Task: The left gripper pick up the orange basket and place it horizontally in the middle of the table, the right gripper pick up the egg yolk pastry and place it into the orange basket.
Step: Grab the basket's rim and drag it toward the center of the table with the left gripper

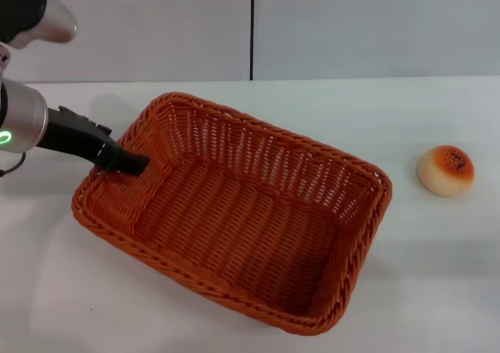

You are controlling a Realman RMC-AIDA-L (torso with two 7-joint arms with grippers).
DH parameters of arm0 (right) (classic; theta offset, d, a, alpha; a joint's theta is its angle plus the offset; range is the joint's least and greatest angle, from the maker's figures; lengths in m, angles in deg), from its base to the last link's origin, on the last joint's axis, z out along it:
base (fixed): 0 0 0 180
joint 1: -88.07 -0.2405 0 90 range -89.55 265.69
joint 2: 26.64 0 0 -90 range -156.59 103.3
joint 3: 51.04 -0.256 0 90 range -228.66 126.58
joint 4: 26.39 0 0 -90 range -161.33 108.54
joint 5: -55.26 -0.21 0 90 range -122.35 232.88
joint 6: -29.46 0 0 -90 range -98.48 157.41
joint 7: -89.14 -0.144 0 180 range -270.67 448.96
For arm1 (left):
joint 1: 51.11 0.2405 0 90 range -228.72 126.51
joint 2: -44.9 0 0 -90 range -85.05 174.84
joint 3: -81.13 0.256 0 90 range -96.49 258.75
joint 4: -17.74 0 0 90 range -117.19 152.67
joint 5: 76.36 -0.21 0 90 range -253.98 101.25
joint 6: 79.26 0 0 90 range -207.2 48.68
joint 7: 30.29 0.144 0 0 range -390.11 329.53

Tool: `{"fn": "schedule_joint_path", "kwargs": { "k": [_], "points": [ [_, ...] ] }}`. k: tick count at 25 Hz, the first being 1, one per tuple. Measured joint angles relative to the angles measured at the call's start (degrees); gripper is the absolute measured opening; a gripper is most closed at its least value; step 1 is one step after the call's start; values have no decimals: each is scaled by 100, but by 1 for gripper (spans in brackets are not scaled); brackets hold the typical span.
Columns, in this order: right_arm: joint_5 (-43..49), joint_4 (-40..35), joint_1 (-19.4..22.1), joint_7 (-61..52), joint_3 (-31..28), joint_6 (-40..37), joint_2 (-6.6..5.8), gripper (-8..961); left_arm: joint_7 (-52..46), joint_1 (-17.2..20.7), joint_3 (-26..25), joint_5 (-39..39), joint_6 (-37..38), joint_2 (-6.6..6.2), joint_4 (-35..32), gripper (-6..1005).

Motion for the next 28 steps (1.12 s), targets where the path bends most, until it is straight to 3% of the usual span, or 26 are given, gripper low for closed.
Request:
{"fn": "schedule_joint_path", "kwargs": {
  "k": [8, 20, 28],
  "points": [
    [4, -12, 6, -3, -6, 121, 0, 497, -69, -28, 80, -247, 39, 4, 3, 775],
    [1, 5, -71, -10, -36, 374, 3, 496, -261, -361, 147, -452, 676, 8, 127, 762],
    [-28, 7, -73, -10, -50, 356, 9, 495, -282, -346, 116, -396, 776, 8, 129, 479]
  ]
}}
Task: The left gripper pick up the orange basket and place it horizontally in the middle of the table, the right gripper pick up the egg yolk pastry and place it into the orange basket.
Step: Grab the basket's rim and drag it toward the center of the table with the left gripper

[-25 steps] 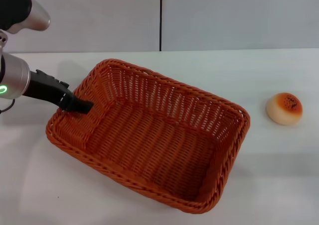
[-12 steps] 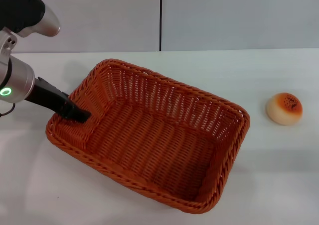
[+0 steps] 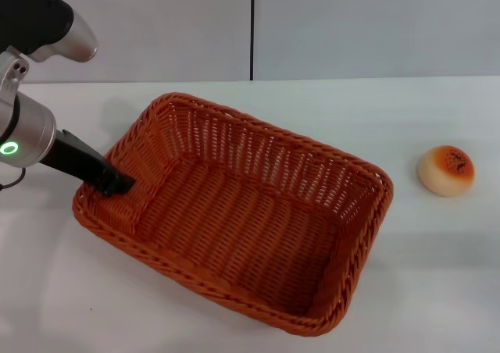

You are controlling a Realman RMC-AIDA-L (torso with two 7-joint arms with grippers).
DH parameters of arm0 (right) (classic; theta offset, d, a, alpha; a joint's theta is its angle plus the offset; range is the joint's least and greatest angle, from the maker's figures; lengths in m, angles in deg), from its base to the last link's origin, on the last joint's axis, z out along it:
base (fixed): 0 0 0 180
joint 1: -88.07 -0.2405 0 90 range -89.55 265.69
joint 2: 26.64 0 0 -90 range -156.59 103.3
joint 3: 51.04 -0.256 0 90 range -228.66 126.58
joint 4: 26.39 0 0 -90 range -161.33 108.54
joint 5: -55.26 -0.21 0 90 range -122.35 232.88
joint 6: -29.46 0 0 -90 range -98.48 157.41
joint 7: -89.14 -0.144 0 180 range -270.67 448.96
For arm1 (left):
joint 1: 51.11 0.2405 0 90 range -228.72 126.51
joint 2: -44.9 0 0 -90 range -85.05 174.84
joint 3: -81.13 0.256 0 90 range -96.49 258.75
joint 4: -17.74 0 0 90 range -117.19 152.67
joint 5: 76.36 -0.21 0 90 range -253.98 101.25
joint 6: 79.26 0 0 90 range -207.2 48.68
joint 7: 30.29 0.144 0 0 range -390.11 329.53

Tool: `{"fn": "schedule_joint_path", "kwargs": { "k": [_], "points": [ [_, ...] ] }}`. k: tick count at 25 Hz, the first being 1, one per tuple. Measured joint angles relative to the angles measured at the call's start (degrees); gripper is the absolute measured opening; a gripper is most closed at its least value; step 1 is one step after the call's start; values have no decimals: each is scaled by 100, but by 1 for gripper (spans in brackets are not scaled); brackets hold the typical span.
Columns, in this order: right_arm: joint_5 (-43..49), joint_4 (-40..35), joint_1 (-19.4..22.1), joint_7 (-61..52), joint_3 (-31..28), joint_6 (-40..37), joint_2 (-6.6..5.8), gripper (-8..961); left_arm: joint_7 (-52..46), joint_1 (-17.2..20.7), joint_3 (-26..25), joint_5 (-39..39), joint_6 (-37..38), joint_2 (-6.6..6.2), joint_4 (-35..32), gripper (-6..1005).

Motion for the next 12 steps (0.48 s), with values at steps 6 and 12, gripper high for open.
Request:
{"fn": "schedule_joint_path", "kwargs": {
  "k": [6, 12],
  "points": [
    [-12, 1, 1, 0, -3, 23, 0, 494, -202, -37, -112, 80, -48, 0, 98, 307],
    [-13, -8, -1, 0, -3, 39, -10, 494, -703, -85, -355, 236, -109, -2, 255, 193]
  ]
}}
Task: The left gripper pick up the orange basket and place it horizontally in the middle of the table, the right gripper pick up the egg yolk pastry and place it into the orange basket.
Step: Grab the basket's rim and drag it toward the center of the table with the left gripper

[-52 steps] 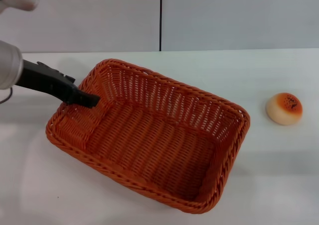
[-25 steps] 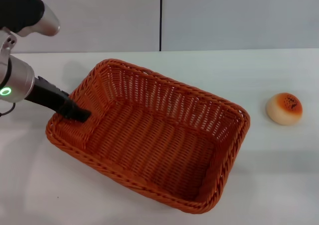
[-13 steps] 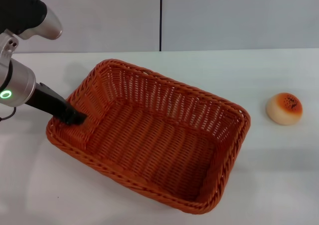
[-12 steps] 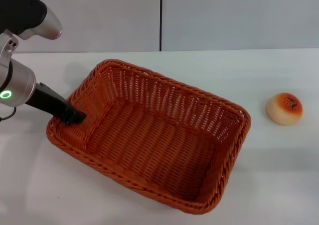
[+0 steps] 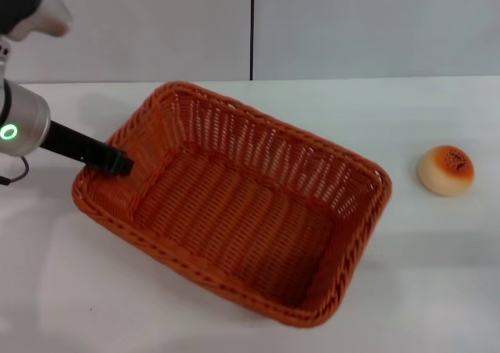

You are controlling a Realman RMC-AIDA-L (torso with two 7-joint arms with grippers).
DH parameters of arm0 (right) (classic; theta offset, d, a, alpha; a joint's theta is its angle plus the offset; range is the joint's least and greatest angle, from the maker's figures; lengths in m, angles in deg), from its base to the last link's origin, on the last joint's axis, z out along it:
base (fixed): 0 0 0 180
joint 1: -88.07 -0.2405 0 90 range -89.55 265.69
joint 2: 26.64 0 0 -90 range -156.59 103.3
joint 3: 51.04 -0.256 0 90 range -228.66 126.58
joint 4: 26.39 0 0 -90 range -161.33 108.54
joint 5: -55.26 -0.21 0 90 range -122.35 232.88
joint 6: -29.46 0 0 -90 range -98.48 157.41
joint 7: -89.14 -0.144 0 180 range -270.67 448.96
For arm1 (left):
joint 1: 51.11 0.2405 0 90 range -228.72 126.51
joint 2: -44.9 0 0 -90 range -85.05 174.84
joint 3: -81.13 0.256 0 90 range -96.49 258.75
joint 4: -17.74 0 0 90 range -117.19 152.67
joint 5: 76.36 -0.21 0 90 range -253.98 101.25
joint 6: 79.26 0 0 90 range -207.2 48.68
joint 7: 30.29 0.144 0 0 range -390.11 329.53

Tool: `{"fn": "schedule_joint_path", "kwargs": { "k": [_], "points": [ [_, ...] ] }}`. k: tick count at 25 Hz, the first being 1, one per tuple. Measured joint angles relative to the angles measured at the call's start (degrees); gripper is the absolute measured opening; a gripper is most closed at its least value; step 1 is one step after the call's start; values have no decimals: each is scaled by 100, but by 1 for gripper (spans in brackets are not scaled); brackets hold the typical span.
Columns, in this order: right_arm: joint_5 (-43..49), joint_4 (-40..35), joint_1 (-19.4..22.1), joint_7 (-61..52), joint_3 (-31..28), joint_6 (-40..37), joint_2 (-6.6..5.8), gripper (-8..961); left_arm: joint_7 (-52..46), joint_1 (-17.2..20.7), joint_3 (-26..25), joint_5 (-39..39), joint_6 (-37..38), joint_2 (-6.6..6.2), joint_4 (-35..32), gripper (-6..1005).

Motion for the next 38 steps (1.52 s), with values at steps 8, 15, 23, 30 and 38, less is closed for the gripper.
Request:
{"fn": "schedule_joint_path", "kwargs": {
  "k": [8, 15, 23, 30, 38],
  "points": [
    [0, -26, -49, 0, 1, 29, -16, 493, -719, 48, -424, 21, -155, -16, 50, 151],
    [11, -66, -86, 1, 28, 30, -42, 492, -815, 324, -1039, 481, -441, -30, 255, 147],
    [44, -89, -235, 1, 42, 150, -125, 491, -1037, 682, -975, 840, -652, -5, 380, 148],
    [53, -57, -343, 1, 53, 294, -204, 490, -1086, 1297, -954, 1882, -1153, -16, 423, 149],
    [54, -49, -410, 1, 53, 411, -252, 489, -1074, 1563, -986, 2154, -1448, -34, 397, 148]
  ]
}}
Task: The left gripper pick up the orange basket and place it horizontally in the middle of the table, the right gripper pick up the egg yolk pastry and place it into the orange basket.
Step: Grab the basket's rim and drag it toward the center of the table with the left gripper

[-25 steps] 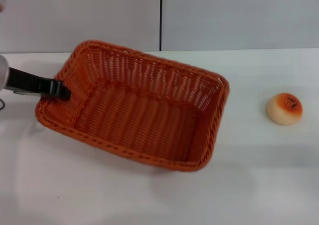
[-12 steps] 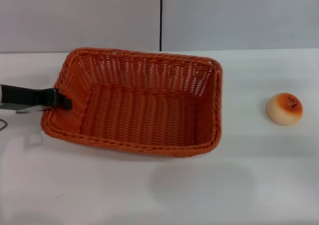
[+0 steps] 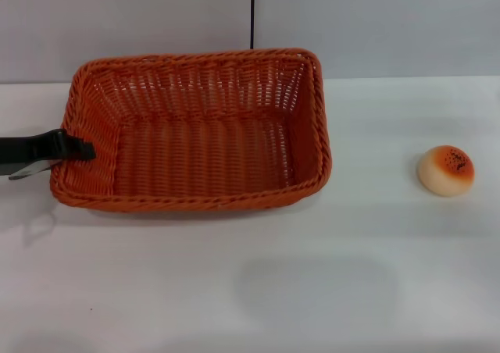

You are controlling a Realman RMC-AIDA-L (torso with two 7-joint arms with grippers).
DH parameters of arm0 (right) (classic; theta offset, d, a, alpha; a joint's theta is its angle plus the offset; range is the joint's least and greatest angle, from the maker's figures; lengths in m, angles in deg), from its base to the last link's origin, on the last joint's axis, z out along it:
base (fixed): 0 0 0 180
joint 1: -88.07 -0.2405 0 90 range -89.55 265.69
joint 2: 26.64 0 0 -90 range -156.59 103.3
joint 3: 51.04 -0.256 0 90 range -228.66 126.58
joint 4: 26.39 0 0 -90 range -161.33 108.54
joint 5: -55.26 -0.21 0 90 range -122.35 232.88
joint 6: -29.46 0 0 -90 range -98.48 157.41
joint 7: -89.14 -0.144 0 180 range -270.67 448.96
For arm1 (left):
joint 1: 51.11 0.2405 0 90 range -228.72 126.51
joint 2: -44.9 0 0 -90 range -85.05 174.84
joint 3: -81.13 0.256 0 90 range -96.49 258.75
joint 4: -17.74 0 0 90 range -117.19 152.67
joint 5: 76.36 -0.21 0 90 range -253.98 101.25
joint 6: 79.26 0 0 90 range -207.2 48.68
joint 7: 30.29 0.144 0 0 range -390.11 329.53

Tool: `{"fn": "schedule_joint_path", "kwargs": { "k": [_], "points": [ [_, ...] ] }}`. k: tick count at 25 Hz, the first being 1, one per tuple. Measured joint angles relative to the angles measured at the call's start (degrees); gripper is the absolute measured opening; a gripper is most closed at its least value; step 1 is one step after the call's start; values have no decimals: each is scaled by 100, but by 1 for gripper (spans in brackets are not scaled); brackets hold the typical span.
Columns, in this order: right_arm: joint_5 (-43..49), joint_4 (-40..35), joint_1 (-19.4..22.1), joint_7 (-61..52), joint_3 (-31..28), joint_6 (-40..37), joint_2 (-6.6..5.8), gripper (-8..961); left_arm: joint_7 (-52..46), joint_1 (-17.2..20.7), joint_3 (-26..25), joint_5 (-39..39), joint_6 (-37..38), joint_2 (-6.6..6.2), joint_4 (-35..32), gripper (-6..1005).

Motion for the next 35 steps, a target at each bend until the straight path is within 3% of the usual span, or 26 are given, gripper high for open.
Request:
{"fn": "schedule_joint_path", "kwargs": {
  "k": [18, 22, 26, 31, 35],
  "points": [
    [0, -34, 11, 17, -44, 8, 38, 487, 273, -51, -18, -57, -102, -21, 129, 157],
    [-1, -34, -4, 37, -43, 8, 41, 487, 424, -161, -98, -45, -65, -50, 383, 160],
    [-1, -36, -29, 44, -43, 8, 42, 486, 795, -443, -518, 9, 225, -55, 883, 163],
    [-1, -61, -40, 46, -43, 10, 49, 485, 1108, -671, -988, 7, 520, -59, 1191, 338],
    [-2, -115, -10, 48, -43, 12, 89, 485, 1173, -710, -1216, 7, 638, -62, 1096, 550]
  ]
}}
